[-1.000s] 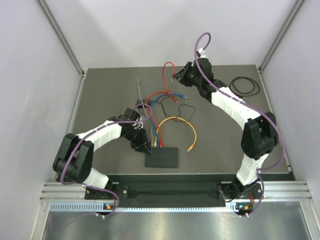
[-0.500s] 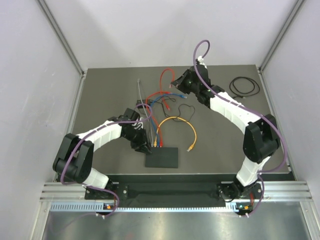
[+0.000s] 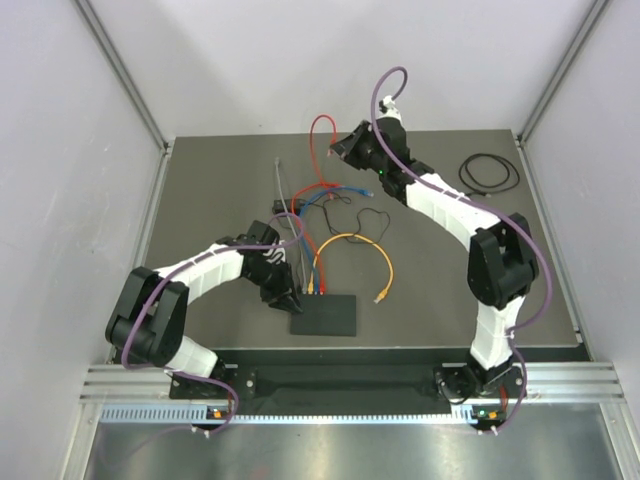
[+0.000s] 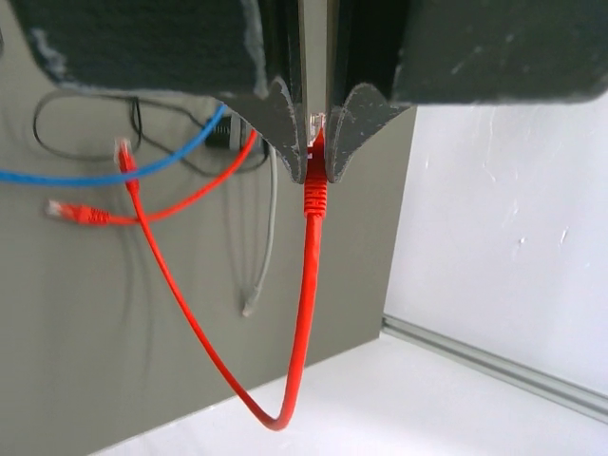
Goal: Pull the plug from the switch port
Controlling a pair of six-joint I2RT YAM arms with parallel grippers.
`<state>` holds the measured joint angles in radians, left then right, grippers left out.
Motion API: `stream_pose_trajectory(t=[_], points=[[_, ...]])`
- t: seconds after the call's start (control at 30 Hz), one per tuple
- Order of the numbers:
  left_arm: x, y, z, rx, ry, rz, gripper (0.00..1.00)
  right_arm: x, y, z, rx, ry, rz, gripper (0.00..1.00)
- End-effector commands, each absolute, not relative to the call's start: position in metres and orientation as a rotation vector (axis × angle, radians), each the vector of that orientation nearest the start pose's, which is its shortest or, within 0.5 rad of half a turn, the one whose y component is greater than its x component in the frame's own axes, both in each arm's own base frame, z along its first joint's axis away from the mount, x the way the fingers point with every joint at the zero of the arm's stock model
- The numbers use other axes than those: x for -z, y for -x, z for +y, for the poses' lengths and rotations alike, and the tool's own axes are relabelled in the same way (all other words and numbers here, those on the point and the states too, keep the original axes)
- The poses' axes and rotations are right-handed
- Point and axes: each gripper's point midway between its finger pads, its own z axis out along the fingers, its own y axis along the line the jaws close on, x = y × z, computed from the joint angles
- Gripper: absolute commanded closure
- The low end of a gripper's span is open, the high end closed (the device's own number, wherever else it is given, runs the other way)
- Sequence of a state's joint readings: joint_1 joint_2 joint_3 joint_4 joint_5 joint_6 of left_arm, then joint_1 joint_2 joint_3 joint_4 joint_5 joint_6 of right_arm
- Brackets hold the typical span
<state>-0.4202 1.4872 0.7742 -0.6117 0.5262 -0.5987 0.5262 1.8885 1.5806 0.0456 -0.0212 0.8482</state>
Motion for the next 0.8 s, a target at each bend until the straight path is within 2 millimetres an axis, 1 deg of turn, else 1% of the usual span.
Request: stream_pose_trajectory(t=[0.0, 0.03, 0.07, 0.17, 0.3, 0.33, 0.37, 0.4, 0.43, 0.47, 0.53, 0.57, 0.63, 0.7, 0.73, 0.77], points=[[-0.054, -0.175, -0.195, 0.908, 0.144, 3.031, 0.76, -0.287, -0.512, 0.340, -1.013, -0.234, 1.793, 1.00], [-0.054, -0.174, -0.195, 0.904, 0.141, 3.035, 0.76, -0.286, -0.514, 0.343, -1.016, -0.226, 1.787, 1.00], [-0.054, -0.173, -0.194, 0.903, 0.145, 3.037, 0.76, -0.291, -0.517, 0.344, -1.019, -0.205, 1.758, 1.00], [-0.051, -0.168, -0.193, 0.903, 0.149, 3.049, 0.76, -0.291, -0.524, 0.346, -0.998, -0.192, 1.756, 1.00], [-0.048, -0.163, -0.190, 0.892, 0.155, 3.058, 0.76, -0.318, -0.537, 0.338, -0.977, -0.189, 1.699, 1.00], [-0.049, -0.163, -0.190, 0.893, 0.154, 3.056, 0.76, -0.322, -0.542, 0.335, -0.976, -0.192, 1.682, 1.00], [-0.049, -0.164, -0.190, 0.895, 0.155, 3.055, 0.76, -0.319, -0.550, 0.336, -0.965, -0.186, 1.693, 1.00], [-0.050, -0.164, -0.190, 0.896, 0.152, 3.053, 0.76, -0.321, -0.556, 0.336, -0.961, -0.176, 1.682, 1.00], [-0.050, -0.165, -0.191, 0.896, 0.152, 3.053, 0.76, -0.311, -0.560, 0.335, -0.937, -0.172, 1.718, 1.00], [-0.050, -0.164, -0.190, 0.892, 0.152, 3.057, 0.76, -0.306, -0.564, 0.335, -0.928, -0.174, 1.728, 1.00], [-0.050, -0.165, -0.190, 0.887, 0.141, 3.056, 0.75, -0.302, -0.562, 0.336, -0.931, -0.166, 1.729, 1.00], [-0.049, -0.163, -0.189, 0.883, 0.143, 3.060, 0.76, -0.295, -0.558, 0.334, -0.923, -0.165, 1.743, 1.00], [-0.048, -0.162, -0.189, 0.887, 0.156, 3.059, 0.75, -0.290, -0.554, 0.334, -0.919, -0.173, 1.740, 1.00], [-0.048, -0.161, -0.189, 0.893, 0.158, 3.060, 0.76, -0.287, -0.555, 0.336, -0.925, -0.175, 1.751, 1.00], [-0.048, -0.160, -0.189, 0.893, 0.153, 3.061, 0.76, -0.290, -0.557, 0.335, -0.920, -0.173, 1.749, 1.00], [-0.049, -0.161, -0.189, 0.890, 0.151, 3.060, 0.76, -0.300, -0.557, 0.334, -0.899, -0.154, 1.751, 1.00]])
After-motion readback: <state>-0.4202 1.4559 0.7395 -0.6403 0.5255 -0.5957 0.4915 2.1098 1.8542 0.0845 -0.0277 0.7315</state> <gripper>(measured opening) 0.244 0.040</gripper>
